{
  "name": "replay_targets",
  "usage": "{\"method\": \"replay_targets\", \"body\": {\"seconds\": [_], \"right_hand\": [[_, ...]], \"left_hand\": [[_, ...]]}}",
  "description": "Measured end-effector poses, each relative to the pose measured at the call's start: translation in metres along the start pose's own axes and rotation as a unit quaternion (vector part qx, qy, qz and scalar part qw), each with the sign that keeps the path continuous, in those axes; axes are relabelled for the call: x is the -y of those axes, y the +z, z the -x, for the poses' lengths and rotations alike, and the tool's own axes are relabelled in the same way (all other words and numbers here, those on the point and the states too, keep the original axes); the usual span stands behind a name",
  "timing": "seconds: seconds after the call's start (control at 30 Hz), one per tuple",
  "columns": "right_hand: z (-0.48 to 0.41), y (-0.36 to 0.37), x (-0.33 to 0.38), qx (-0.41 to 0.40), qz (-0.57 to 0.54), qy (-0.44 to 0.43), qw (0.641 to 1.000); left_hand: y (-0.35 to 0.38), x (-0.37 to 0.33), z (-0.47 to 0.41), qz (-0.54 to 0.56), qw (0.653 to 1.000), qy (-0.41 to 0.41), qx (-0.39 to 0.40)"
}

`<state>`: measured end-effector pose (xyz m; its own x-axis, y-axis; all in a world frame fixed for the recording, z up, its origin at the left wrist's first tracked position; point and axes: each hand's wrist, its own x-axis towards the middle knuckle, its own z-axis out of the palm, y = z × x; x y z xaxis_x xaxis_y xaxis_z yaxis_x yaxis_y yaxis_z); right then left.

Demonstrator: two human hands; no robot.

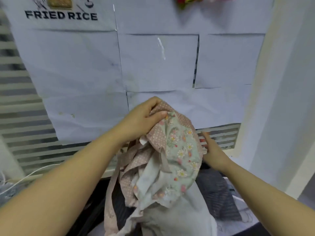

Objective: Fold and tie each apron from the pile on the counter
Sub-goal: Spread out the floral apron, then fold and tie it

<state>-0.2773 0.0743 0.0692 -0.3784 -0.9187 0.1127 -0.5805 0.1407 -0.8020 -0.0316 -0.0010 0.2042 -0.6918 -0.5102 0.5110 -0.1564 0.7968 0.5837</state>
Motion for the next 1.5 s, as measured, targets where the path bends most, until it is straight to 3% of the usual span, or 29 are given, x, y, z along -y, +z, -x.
{"method": "replay_targets", "body": {"seconds": [0.23,0.43,0.53,0.67,0.8,0.93,1.0,1.1,1.3,1.43,1.5], "right_hand": [[-0.035,-0.017,0.082,0.003,-0.018,-0.17,0.985],[-0.058,-0.023,0.11,-0.065,0.07,-0.154,0.984],[-0.064,-0.053,0.13,-0.169,0.092,-0.161,0.968],[-0.063,-0.107,0.167,-0.284,0.114,-0.215,0.927],[-0.052,-0.14,0.208,-0.333,0.18,-0.249,0.891],[-0.04,-0.16,0.22,-0.38,0.163,-0.273,0.869],[-0.037,-0.163,0.214,-0.385,0.184,-0.252,0.869],[-0.04,-0.163,0.196,-0.324,0.285,-0.179,0.884],[-0.042,-0.161,0.167,-0.278,0.392,-0.045,0.876],[-0.044,-0.163,0.159,-0.273,0.397,-0.012,0.876],[-0.046,-0.163,0.154,-0.284,0.374,-0.017,0.883]], "left_hand": [[-0.059,-0.036,-0.025,-0.078,0.993,0.079,-0.044],[-0.098,-0.053,-0.029,-0.156,0.981,0.084,-0.073],[-0.127,-0.048,-0.022,-0.234,0.968,0.038,-0.081],[-0.152,-0.036,-0.014,-0.359,0.932,-0.052,-0.026],[-0.152,-0.019,-0.012,-0.433,0.897,-0.076,0.045],[-0.149,0.002,-0.005,-0.481,0.869,-0.095,0.067],[-0.15,0.01,-0.001,-0.472,0.873,-0.11,0.054],[-0.154,0.027,0.0,-0.465,0.877,-0.12,0.014],[-0.168,0.027,0.003,-0.359,0.911,-0.066,-0.19],[-0.179,0.031,0.012,-0.342,0.93,-0.105,-0.087],[-0.184,0.036,0.018,-0.35,0.925,-0.121,-0.08]]}}
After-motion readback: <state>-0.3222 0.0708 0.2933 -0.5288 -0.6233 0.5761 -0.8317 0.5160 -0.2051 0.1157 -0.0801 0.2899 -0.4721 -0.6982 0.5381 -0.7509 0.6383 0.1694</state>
